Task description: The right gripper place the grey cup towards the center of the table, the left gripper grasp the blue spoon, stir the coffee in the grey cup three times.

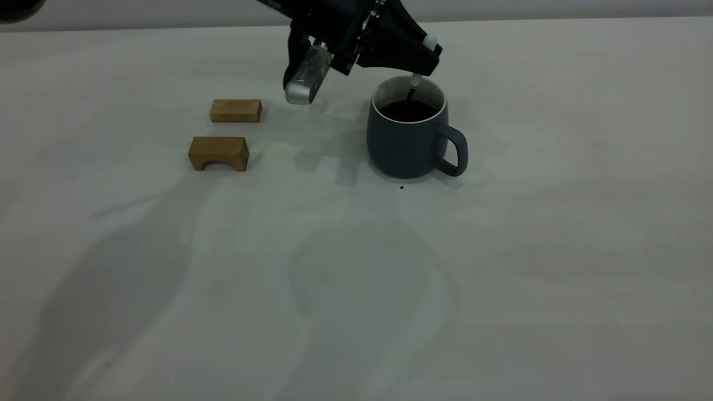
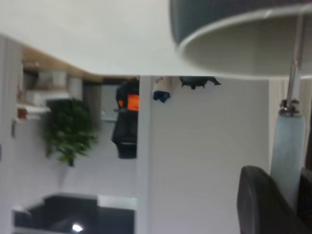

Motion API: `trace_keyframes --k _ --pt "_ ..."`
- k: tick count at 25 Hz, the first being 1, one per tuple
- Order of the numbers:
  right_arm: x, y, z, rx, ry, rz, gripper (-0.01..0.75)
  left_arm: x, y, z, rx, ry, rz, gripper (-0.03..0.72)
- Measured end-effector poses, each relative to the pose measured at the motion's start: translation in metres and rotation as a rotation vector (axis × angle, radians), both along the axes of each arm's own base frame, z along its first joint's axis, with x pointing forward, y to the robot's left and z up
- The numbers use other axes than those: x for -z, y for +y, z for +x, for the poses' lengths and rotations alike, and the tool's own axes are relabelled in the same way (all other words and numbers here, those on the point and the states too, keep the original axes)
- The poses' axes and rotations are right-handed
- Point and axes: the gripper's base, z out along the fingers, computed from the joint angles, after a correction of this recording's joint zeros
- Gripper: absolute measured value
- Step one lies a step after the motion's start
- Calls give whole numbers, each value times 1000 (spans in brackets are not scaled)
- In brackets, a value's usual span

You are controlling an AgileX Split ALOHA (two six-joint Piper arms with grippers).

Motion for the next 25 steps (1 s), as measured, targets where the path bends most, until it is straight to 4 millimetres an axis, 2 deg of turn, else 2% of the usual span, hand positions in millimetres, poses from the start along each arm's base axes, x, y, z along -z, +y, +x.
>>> trace_keyframes --k 5,7,13,17,21,23,25 --pt "0 0 0 0 0 0 238 2 1 -1 50 -84 0 148" --pt "0 0 0 0 0 0 238 2 1 -1 57 -96 0 175" --pt "0 0 0 0 0 0 238 3 2 -1 102 -165 9 382" --pt "0 0 0 0 0 0 238 -2 11 0 227 -301 148 427" --pt "0 0 0 0 0 0 238 -35 29 7 447 -574 371 432" --pt "0 0 0 0 0 0 238 -63 38 10 524 -695 458 432" --pt "0 0 0 0 0 0 238 -99 46 12 565 -798 550 432"
